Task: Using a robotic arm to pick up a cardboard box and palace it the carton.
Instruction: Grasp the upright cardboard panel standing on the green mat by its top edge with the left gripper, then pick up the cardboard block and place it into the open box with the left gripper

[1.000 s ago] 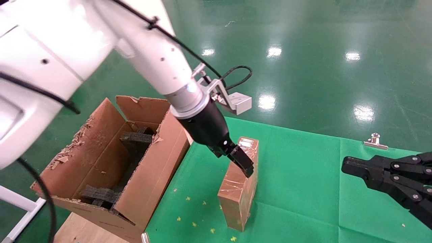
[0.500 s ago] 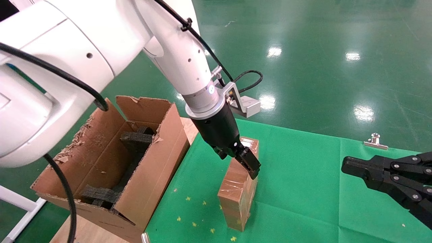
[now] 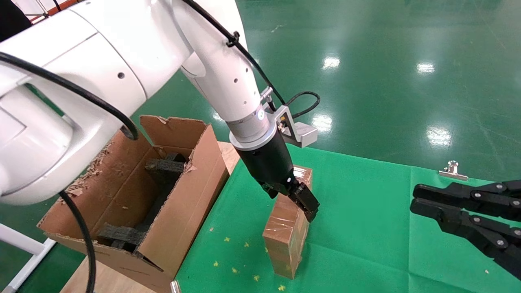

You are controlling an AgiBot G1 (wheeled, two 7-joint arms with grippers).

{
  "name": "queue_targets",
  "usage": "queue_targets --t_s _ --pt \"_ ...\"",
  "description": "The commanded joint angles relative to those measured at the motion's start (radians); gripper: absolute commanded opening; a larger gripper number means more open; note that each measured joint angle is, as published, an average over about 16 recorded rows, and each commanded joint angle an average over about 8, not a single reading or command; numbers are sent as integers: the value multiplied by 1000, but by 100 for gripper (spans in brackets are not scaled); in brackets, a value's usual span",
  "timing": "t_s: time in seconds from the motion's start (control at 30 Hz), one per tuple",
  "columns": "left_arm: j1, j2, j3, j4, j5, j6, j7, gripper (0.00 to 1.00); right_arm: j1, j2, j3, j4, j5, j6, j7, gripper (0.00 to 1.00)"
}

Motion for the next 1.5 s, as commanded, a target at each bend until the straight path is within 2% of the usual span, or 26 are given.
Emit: queue_targets --t_s 0.03,1.27,1.5 --pt "0 0 1 1 -1 -1 0 2 0 0 0 0 0 0 0 100" --pt "1 -5 -5 -5 5 4 1 0 0 0 0 0 0 0 0 100" --pt "-31 -35 -19 -23 0 -27 33 0 0 0 0 0 0 0 0 100"
